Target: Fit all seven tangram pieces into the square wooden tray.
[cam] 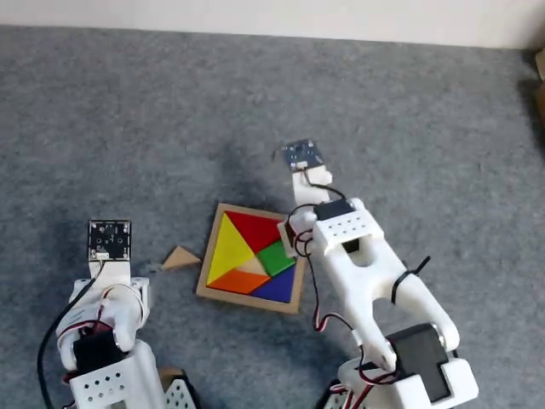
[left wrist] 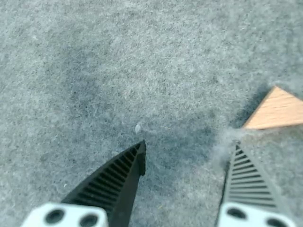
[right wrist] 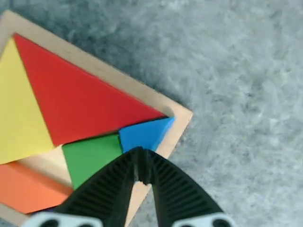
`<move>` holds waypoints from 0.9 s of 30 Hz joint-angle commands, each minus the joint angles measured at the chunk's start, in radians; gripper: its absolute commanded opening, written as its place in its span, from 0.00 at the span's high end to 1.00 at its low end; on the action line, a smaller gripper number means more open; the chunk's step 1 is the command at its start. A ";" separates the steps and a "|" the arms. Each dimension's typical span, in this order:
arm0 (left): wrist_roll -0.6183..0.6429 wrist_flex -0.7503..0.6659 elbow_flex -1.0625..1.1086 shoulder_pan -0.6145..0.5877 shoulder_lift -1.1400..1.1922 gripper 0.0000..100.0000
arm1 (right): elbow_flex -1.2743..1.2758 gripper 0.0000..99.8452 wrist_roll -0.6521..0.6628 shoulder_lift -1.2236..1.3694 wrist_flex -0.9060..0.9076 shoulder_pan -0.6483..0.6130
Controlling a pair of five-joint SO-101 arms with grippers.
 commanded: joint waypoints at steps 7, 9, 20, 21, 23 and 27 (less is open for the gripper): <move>-0.008 0.000 -0.018 -0.015 0.001 0.73 | -0.010 0.99 0.000 -0.071 0.005 -0.004; -0.008 -0.002 -0.018 -0.016 0.001 0.73 | -0.012 0.99 0.000 -0.101 0.077 0.021; -0.029 0.041 -0.232 -0.079 0.010 0.73 | -0.012 0.99 0.000 -0.513 0.263 0.122; -0.052 0.060 -0.266 -0.065 0.010 0.73 | 0.016 0.99 0.000 -0.544 0.268 0.136; -0.078 0.106 -0.321 -0.027 0.010 0.73 | 0.079 0.99 0.000 -0.596 0.266 0.171; -0.083 0.153 -0.389 0.044 0.024 0.73 | 0.191 0.99 0.000 -0.676 0.262 0.249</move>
